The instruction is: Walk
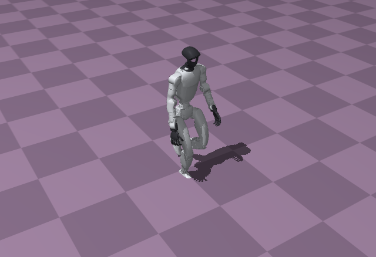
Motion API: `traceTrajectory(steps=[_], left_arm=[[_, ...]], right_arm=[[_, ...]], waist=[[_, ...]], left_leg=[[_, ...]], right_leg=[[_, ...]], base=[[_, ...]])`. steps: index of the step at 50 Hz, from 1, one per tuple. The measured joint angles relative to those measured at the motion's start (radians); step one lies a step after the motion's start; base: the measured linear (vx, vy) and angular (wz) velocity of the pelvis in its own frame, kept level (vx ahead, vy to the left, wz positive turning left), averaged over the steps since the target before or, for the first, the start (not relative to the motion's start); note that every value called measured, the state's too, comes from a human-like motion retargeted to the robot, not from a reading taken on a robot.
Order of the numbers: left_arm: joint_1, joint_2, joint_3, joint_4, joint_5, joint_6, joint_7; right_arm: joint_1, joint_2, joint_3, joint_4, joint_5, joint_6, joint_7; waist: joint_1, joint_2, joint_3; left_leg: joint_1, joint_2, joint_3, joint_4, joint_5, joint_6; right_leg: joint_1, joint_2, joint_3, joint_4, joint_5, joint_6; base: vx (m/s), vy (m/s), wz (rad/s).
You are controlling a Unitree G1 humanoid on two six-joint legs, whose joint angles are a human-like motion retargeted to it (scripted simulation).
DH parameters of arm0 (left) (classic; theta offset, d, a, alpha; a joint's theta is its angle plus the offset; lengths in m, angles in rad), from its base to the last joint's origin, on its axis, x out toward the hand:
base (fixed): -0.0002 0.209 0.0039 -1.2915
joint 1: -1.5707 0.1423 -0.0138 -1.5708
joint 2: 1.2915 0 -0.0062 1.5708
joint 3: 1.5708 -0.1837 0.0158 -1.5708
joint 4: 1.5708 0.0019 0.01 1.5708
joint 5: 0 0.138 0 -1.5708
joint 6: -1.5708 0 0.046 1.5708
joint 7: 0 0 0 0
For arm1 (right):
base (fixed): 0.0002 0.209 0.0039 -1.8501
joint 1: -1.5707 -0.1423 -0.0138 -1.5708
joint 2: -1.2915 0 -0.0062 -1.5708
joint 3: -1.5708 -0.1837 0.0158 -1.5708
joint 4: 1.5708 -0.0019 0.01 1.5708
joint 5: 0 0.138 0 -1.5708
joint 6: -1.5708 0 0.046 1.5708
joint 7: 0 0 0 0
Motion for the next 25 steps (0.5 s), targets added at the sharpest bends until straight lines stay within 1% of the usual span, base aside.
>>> traceTrajectory(steps=[3,8,12,15,18,20,25], left_arm=[[0.006,0.004,0.004,0.000,-0.002,0.003,-0.001],[0.020,0.010,0.013,0.005,-0.005,0.003,-0.002],[0.036,0.015,0.023,0.007,-0.007,-0.002,0.000],[0.049,0.019,0.031,0.011,-0.007,-0.005,0.002],[0.061,0.023,0.039,0.016,-0.006,-0.009,0.006],[0.067,0.025,0.044,0.020,-0.004,-0.011,0.009],[0.061,0.031,0.050,0.019,0.013,-0.011,0.015]], right_arm=[[-0.002,-0.001,-0.001,-0.005,-0.010,0.003,0.000],[-0.003,-0.001,0.000,-0.019,-0.028,0.007,0.010],[-0.003,-0.001,0.005,-0.033,-0.037,0.007,0.021],[-0.005,-0.001,0.008,-0.042,-0.043,0.004,0.029],[-0.008,-0.001,0.010,-0.048,-0.046,0.000,0.034],[-0.011,-0.001,0.011,-0.051,-0.047,-0.002,0.037],[-0.022,0.000,0.018,-0.052,-0.058,-0.006,0.042]], waist=[[0.013,-0.011,0.000],[0.039,-0.036,0.006],[0.057,-0.055,0.011],[0.067,-0.069,0.015],[0.072,-0.081,0.014],[0.073,-0.089,0.012],[0.063,-0.112,0.001]], left_leg=[[-0.032,0.017,0.010,0.026,-0.064,0.042],[-0.090,0.016,0.038,-0.008,-0.231,0.108],[-0.143,-0.012,0.064,-0.112,-0.342,0.136],[-0.181,-0.047,0.081,-0.228,-0.396,0.143],[-0.214,-0.084,0.098,-0.366,-0.411,0.139],[-0.232,-0.111,0.109,-0.466,-0.400,0.132],[-0.257,-0.186,0.131,-0.732,-0.314,0.103]], right_leg=[[0.022,0.000,0.009,-0.007,-0.013,0.007],[0.077,-0.006,0.027,-0.031,-0.034,0.034],[0.125,-0.017,0.042,-0.053,-0.052,0.055],[0.158,-0.029,0.053,-0.073,-0.065,0.069],[0.180,-0.045,0.061,-0.092,-0.078,0.079],[0.192,-0.056,0.065,-0.103,-0.088,0.085],[0.208,-0.093,0.068,-0.117,-0.116,0.091]], base=[[0.15,0.00,-0.11],[0.16,0.01,-0.13],[0.16,0.01,-0.12],[0.17,0.00,-0.08],[0.18,-0.02,-0.02],[0.19,-0.03,0.03],[0.18,-0.03,0.10]])
